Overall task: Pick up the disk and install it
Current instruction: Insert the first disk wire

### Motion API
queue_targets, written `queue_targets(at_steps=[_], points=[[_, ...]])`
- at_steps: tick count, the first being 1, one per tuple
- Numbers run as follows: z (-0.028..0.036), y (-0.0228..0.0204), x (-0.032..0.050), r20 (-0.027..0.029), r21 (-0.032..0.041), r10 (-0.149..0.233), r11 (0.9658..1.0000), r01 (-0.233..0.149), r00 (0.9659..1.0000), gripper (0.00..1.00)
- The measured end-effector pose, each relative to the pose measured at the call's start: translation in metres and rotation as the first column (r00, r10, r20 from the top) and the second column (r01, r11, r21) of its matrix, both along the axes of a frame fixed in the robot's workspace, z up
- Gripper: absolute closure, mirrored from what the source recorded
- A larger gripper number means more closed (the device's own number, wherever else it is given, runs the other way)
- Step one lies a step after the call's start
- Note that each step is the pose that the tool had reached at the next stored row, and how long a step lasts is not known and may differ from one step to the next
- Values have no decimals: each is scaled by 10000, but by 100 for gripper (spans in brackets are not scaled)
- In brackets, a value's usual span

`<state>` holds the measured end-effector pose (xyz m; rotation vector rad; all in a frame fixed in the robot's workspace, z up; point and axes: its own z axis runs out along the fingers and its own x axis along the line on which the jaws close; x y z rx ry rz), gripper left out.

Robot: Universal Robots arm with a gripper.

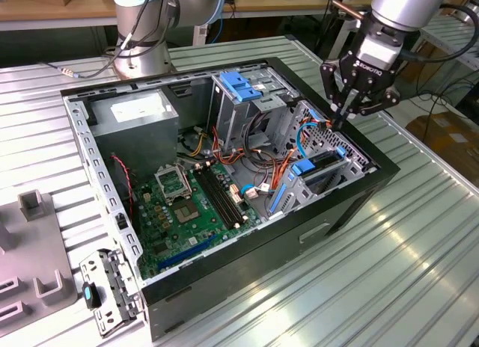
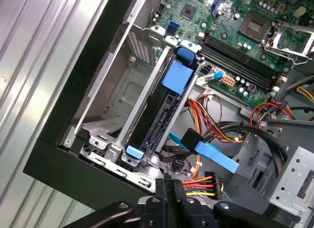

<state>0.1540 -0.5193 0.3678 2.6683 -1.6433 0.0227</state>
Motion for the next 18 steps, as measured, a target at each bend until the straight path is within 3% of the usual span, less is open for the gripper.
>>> queue_targets(at_steps=[5, 11, 14, 18], points=[[-2, 0, -3, 0, 2, -448, 9990, 448, 9990, 83], [-6, 0, -75, 0, 0, -730, 9973, 730, 9973, 83], [-10, 0, -76, 0, -1, -1442, 9895, 1442, 9895, 83], [-15, 0, -76, 0, -2, -1777, 9841, 1777, 9841, 83]])
